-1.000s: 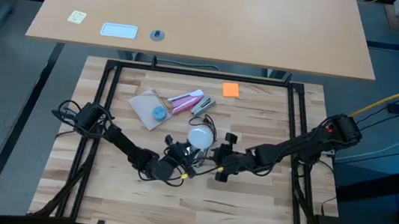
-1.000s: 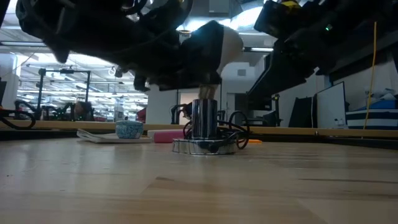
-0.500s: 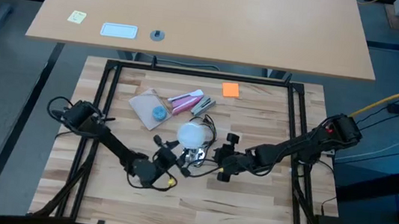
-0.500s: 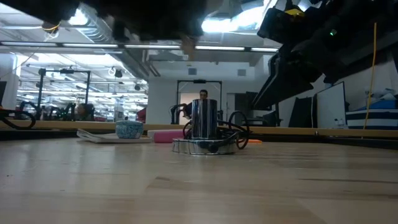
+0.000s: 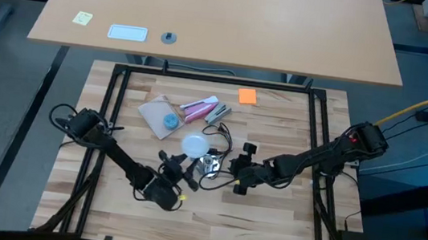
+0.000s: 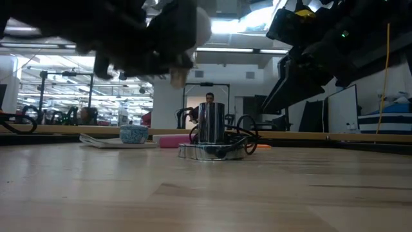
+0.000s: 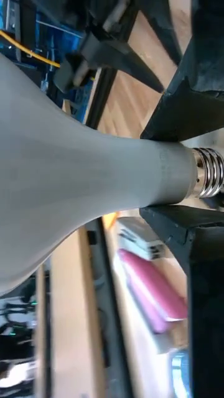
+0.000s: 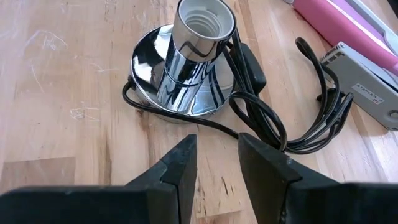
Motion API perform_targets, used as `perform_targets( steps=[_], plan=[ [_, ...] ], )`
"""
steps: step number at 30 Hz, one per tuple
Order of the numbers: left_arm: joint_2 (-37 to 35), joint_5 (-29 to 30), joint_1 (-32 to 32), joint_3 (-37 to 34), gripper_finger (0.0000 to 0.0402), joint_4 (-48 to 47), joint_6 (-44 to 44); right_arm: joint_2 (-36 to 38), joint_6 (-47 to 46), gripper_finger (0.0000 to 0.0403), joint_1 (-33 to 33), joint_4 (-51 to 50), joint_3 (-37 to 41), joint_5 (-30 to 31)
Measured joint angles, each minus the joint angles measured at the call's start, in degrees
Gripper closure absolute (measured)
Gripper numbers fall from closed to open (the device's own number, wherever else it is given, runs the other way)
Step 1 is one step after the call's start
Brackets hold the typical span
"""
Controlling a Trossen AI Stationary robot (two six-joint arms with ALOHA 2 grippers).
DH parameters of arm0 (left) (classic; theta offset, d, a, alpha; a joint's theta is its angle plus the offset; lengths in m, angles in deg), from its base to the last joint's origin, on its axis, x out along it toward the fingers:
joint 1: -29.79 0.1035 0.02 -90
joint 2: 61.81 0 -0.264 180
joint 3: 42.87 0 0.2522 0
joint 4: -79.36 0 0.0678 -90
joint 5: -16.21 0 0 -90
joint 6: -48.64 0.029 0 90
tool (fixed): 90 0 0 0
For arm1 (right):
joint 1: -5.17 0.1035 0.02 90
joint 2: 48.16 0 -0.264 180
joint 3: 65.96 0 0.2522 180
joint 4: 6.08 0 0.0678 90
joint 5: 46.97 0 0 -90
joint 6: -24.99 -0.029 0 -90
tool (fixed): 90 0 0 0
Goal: Screw lightbulb
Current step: Remove the white lightbulb from the silver desk lamp
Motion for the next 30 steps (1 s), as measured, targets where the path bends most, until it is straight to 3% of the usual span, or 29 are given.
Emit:
perform_targets(
  steps=[4, 8, 12, 22, 27, 30],
  plan=[
    [0.00, -1.45, 0.31, 0.00, 0.0260, -14.41, -17.48, 0.00, 0.02, 0.0281, 0.00, 0.01, 0.00, 0.00],
    [0.03, -13.18, 2.54, 0.00, 0.0260, -27.62, -33.06, 0.00, 0.02, 0.0281, 0.00, 0.02, 0.02, 0.00],
    [0.12, -16.63, 5.36, 0.00, 0.0260, -34.21, -43.55, -0.02, 0.02, 0.0281, 0.00, 0.02, 0.02, -0.02],
    [0.00, -31.14, 12.28, 0.05, 0.0260, -36.48, -47.45, -0.02, 0.02, 0.0281, 0.00, 0.04, 0.02, -0.02],
    [-0.11, -35.32, 13.86, 0.13, 0.0260, -35.90, -42.02, -0.02, 0.01, 0.0281, 0.00, 0.04, 0.02, -0.04],
    [-0.09, -36.04, 14.10, 0.11, 0.0240, -36.02, -40.60, -0.02, 0.02, 0.0281, 0.00, 0.04, 0.02, -0.04]
  ],
)
